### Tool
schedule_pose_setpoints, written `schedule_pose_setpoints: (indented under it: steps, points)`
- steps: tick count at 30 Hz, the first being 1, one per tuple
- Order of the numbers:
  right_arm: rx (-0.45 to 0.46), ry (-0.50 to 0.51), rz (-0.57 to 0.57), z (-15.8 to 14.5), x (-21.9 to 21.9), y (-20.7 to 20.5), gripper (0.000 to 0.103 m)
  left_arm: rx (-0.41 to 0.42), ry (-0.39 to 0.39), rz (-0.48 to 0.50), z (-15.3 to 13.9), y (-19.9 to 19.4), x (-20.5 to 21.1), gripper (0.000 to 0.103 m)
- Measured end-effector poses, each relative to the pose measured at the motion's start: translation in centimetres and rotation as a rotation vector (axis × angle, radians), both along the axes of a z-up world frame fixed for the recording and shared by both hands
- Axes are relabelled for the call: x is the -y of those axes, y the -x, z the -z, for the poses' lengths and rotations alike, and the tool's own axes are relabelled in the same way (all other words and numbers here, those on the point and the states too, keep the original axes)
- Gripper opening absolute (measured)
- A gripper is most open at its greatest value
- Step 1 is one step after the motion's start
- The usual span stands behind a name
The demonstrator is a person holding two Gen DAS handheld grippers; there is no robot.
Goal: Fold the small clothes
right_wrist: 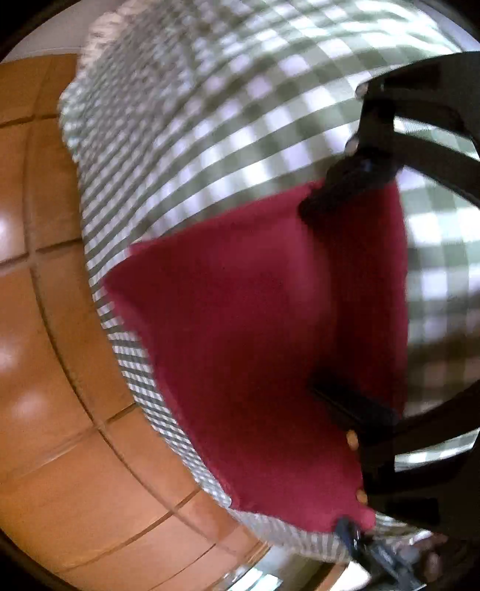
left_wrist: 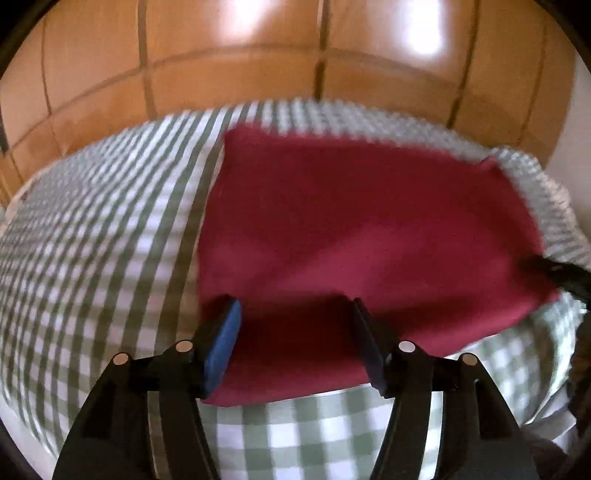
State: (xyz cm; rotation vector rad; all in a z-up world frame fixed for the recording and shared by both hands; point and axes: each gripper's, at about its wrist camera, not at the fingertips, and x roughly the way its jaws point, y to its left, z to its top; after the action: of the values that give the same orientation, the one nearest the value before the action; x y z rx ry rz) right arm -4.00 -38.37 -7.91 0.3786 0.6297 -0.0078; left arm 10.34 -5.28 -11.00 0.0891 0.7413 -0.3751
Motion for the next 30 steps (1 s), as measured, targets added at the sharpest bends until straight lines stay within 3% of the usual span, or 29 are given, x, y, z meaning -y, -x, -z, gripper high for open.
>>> schedule_pose_setpoints:
  steps: [5, 10, 12, 16, 24, 30]
  points:
    - [-0.013, 0.131, 0.003, 0.2, -1.9, 0.1, 0.082, 0.02, 0.006, 0.008, -0.1, 0.4, -0.7, 0.06]
    - [-0.036, 0.134, 0.006, -1.1, -2.5, 0.1, 0.086, 0.035, 0.064, -0.011, -1.5, 0.7, -1.3, 0.06]
    - [0.003, 0.095, 0.006, -2.5, -2.3, 0.5, 0.087, 0.061, 0.066, -0.026, -2.3, 0.4, -1.5, 0.06]
    - [0.051, 0.114, -0.022, -5.0, -3.2, -0.8, 0.087, 0.083, 0.069, -0.033, -3.1, -0.4, -1.2, 0.06]
    - [-0.016, 0.24, -0.152, -6.5, -8.9, -8.1, 0.087, 0.129, -0.004, -0.022, -4.4, -2.7, 1.6, 0.06]
    - [-0.174, 0.322, -0.178, -4.6, -10.7, -15.3, 0.091, 0.133, -0.041, -0.019, -4.2, -4.1, 2.7, 0.06]
